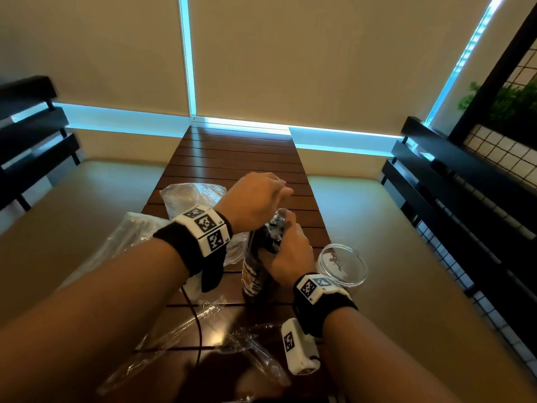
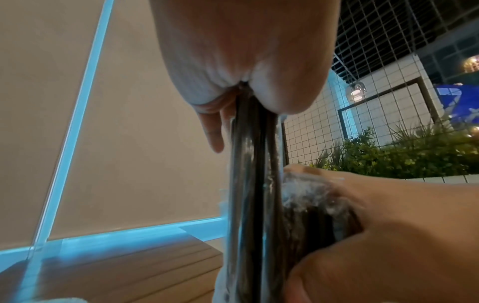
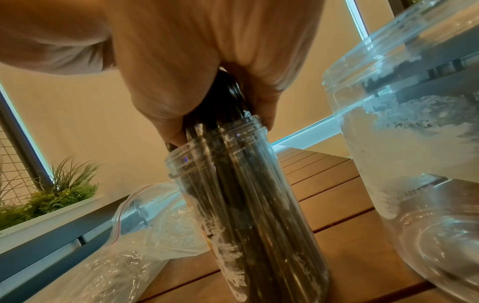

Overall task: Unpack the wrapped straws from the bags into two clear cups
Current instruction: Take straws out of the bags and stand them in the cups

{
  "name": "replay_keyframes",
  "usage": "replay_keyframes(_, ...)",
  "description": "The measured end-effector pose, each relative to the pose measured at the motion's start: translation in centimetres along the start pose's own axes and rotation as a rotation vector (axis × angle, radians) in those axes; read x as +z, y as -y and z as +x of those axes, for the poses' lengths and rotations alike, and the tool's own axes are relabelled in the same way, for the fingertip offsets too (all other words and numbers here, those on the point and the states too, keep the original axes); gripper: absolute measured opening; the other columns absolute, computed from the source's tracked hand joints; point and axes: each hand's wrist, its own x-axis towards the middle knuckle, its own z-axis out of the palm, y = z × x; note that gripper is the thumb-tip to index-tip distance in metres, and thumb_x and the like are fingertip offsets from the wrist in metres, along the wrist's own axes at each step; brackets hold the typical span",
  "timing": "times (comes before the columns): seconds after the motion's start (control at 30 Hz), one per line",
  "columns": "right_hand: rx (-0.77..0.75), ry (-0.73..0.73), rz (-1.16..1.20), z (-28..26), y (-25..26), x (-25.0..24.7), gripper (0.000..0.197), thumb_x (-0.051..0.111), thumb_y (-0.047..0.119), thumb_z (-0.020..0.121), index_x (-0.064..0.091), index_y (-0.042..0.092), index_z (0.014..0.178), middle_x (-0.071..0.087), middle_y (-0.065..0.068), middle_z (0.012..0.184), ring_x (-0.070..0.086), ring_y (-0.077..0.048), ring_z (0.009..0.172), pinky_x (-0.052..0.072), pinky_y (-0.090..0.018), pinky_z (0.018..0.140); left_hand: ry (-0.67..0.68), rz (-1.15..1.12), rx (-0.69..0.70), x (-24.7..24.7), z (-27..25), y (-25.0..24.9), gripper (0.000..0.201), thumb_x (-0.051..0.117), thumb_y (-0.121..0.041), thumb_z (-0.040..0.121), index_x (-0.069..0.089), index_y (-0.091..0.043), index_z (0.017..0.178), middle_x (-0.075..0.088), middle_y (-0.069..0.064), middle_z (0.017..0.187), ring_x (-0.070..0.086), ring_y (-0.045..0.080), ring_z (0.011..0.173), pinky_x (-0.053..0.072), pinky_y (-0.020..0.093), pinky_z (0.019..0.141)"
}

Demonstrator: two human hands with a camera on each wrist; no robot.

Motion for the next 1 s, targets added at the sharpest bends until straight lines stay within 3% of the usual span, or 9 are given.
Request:
replay_keyframes(0.13,-0.03,-0.008,0.025,0.0,-0.1,0.1,0.074,0.073,0.043,0.071,0.027,0.039,0.129,0.053,0.002,0.114,0.063,-0.027,0.1,0.053,-0.041,0.08,0.217,0.068,-0.03,2.8,-2.6,0.8,0.071,0.009,-0.05,0.1,0.068,-0.016,0.12,0.06,0.01,0.135,0.054,0.02,0.127,0.043,0.035,0.106)
replay_keyframes(0.23,-0.055,-0.005,0.032,0.0,-0.2,-0.1,0.08,0.073,0.044,0.072,0.026,0.039,0.136,0.054,0.0,0.121,0.062,-0.024,0.104,0.051,-0.038,0.083,0.278,0.034,-0.163,4.4,-3.7,1.0,0.055,0.019,-0.04,0.106,0.04,-0.01,0.148,0.035,0.011,0.156,0.029,0.02,0.146,0.027,0.039,0.119)
replay_keyframes(0.4,-0.085,0.021,0.096,0.1,-0.5,-0.3,0.084,0.075,0.042,0.069,0.025,0.043,0.137,0.053,0.001,0.122,0.061,-0.023,0.104,0.053,-0.041,0.083,0.347,0.003,-0.213,4.3,-3.1,1.2,0.062,0.016,-0.046,0.104,0.031,-0.009,0.152,0.033,0.01,0.157,0.027,0.022,0.146,0.025,0.04,0.119)
replay_keyframes(0.5,-0.089,0.074,0.17,0.3,-0.3,-0.2,0.091,0.074,0.034,0.066,0.022,0.045,0.139,0.05,0.0,0.127,0.059,-0.02,0.108,0.054,-0.04,0.087,0.248,-0.011,-0.209,4.7,-3.6,1.8,0.059,0.018,-0.044,0.105,0.033,-0.009,0.151,0.037,0.01,0.155,0.034,0.021,0.143,0.028,0.037,0.118)
replay_keyframes(0.67,-0.118,0.138,0.16,0.7,-0.5,-0.3,0.102,0.075,0.027,0.066,0.014,0.039,0.147,0.044,-0.002,0.137,0.051,-0.019,0.12,0.048,-0.031,0.09,0.204,-0.116,-0.218,5.7,-5.2,2.1,0.071,0.015,-0.056,0.1,0.015,-0.012,0.156,0.031,0.004,0.156,0.042,0.021,0.135,0.037,0.039,0.11)
replay_keyframes(0.77,-0.1,0.193,0.118,1.2,-0.6,-0.5,0.112,0.08,0.038,0.059,0.013,0.038,0.148,0.039,-0.001,0.142,0.048,-0.019,0.125,0.049,-0.036,0.095,0.364,-0.177,-0.311,5.0,-4.0,2.3,0.086,0.011,-0.071,0.091,0.012,-0.013,0.156,0.025,0.005,0.157,0.04,0.024,0.136,0.036,0.043,0.111)
replay_keyframes(0.83,-0.106,0.222,0.066,1.8,-0.5,0.0,0.113,0.08,0.054,0.052,0.021,0.035,0.146,0.038,0.001,0.139,0.048,-0.018,0.125,0.052,-0.037,0.094,0.428,-0.322,-0.403,4.4,-2.9,2.7,0.107,0.003,-0.086,0.08,0.022,-0.009,0.152,0.026,0.013,0.157,0.035,0.028,0.14,0.029,0.048,0.115)
replay_keyframes(0.9,-0.167,0.21,-0.151,2.0,0.0,0.8,0.113,0.069,0.071,0.05,0.023,0.034,0.147,0.033,0.004,0.143,0.039,-0.02,0.132,0.045,-0.039,0.102,0.43,-0.301,-0.458,4.3,-2.6,2.7,0.121,-0.005,-0.093,0.069,0.018,-0.009,0.153,0.022,0.015,0.159,0.031,0.031,0.143,0.026,0.051,0.117)
replay_keyframes(1.0,-0.321,0.103,-0.523,1.7,0.7,1.0,0.112,0.044,0.082,0.061,0.017,0.025,0.153,0.023,-0.001,0.155,0.017,-0.028,0.144,0.026,-0.048,0.115,0.391,-0.179,-0.44,4.7,-3.7,1.8,0.119,-0.009,-0.093,0.066,0.009,-0.017,0.156,0.016,0.012,0.161,0.029,0.03,0.144,0.027,0.052,0.116)
